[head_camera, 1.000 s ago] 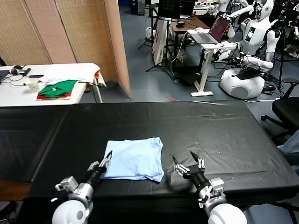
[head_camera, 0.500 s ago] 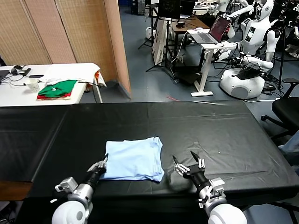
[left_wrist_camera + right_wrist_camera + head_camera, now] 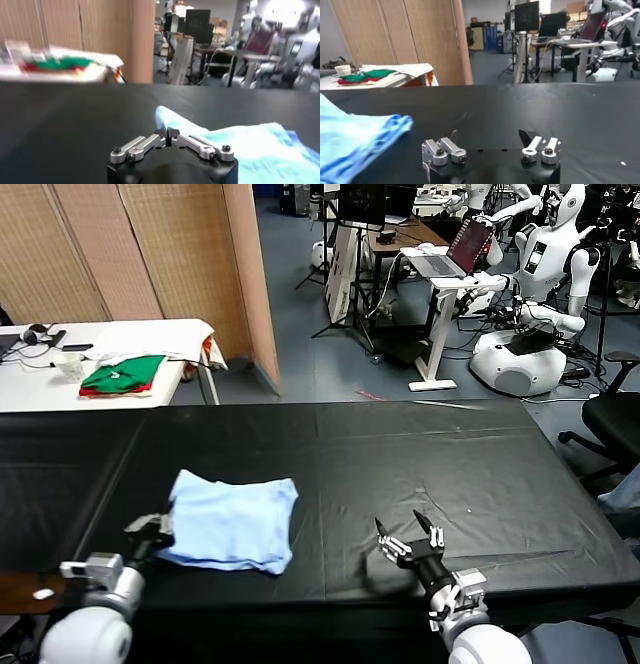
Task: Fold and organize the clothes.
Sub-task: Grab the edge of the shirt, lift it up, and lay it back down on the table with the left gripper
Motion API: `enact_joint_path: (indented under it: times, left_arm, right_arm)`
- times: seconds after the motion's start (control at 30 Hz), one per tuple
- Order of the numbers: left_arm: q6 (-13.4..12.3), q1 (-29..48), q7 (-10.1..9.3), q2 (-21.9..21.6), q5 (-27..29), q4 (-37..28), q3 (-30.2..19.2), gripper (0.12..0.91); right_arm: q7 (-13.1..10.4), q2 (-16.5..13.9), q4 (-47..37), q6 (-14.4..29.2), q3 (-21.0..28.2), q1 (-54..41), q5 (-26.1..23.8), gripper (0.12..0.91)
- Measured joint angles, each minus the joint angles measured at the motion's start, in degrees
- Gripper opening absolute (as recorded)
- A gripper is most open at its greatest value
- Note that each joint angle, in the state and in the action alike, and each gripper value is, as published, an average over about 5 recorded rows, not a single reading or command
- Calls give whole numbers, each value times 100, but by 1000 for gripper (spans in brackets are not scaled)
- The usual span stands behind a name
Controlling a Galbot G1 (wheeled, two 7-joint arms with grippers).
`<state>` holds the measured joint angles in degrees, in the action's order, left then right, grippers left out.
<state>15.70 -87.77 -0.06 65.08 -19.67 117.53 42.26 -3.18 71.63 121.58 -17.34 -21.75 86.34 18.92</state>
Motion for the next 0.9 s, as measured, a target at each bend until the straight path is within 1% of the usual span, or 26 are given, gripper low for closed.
enact_joint_path:
  times: [0.1,0.27,0.37,0.47,0.57,0.67,0.73,0.83,0.9]
  left_arm:
    - [-113,-160,0,-415,-14,95,367,160]
    - [-193,-462,-28,-1056,-24,278,1064,160]
    - [-238,-605,-99,-1231,25,442,1347,160]
    - [-188,-650,-208,-1217,80,668,1402,160]
    - [18,-627,-334,-1027,9,932,1169,160]
    - [298,-537,-497,-697,-216,1142,661,160]
    - [426,-435,-605,-441,-326,1203,232,160]
    - [469,-235,-694,-23,-230,1155,-477,160]
    - [459,-89,-714,278,-89,1045,-943,160]
  right_arm:
    - [-2,20,-31,-6,43,-31,10,907]
    - [-4,25,-58,-20,71,-85,55,907]
    - [-4,33,-66,-13,67,-78,64,907]
    - [-4,46,-65,4,60,-24,62,907]
    - [-4,43,-26,10,27,37,59,907]
    - [-4,26,40,11,-32,94,56,907]
    - [-5,19,76,14,-59,132,44,907]
    - [-9,39,113,19,-54,186,1,907]
    - [-13,60,127,17,-32,200,-24,907]
